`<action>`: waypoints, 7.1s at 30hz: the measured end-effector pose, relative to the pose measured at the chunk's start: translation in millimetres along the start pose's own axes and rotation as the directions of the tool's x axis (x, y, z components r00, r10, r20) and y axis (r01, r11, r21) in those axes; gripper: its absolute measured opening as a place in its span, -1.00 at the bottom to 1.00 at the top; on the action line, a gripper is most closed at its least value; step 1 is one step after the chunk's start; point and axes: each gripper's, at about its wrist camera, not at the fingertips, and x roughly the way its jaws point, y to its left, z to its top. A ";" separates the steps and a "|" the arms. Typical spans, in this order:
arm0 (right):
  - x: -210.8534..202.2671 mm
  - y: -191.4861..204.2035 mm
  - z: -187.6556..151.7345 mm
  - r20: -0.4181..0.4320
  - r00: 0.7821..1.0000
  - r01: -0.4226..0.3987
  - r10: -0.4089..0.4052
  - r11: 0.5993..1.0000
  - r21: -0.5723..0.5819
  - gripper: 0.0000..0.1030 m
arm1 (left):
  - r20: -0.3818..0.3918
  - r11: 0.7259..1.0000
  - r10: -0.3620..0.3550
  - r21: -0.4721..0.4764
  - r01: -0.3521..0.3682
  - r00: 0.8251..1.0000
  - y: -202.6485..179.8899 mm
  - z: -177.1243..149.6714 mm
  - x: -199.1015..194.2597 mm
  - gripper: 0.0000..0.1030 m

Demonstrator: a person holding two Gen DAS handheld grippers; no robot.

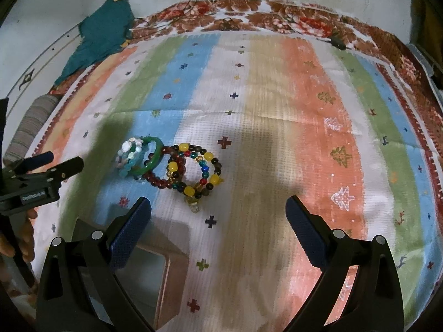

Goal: Organize jewelry
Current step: 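Move both tools forward over the tin toward the row of bracelets, then grasp the white stone bracelet with the left tool while the right grasps the yellow-black bracelet, then lift both held bracelets and carry them back over the silver tin, then open both tools to drop the bracelets into the silver tin, then move both open tools forward to the remaining bracelets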

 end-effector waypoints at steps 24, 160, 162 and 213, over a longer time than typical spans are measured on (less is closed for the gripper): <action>43.6 -2.1 20.1 -0.037 0.999 0.029 -0.029 1.000 0.002 0.79 | -0.090 0.999 -0.028 0.039 0.032 0.996 4.2 21.6 64.3 0.46; -102.6 88.6 -64.0 0.274 0.958 -0.037 0.087 0.982 -0.185 -0.80 | 0.250 0.983 -0.159 0.134 0.129 0.955 -46.2 -62.4 -131.4 -0.84; -101.9 88.5 -65.3 0.269 0.959 -0.038 0.087 0.983 -0.182 -0.80 | 0.236 0.982 -0.161 0.132 0.133 0.958 -46.5 -63.4 -128.4 -0.84; -74.1 60.3 -41.9 0.175 0.981 -0.072 0.083 0.995 -0.069 0.31 | 0.153 0.990 -0.135 0.066 0.126 0.979 -30.8 -48.5 -106.2 0.23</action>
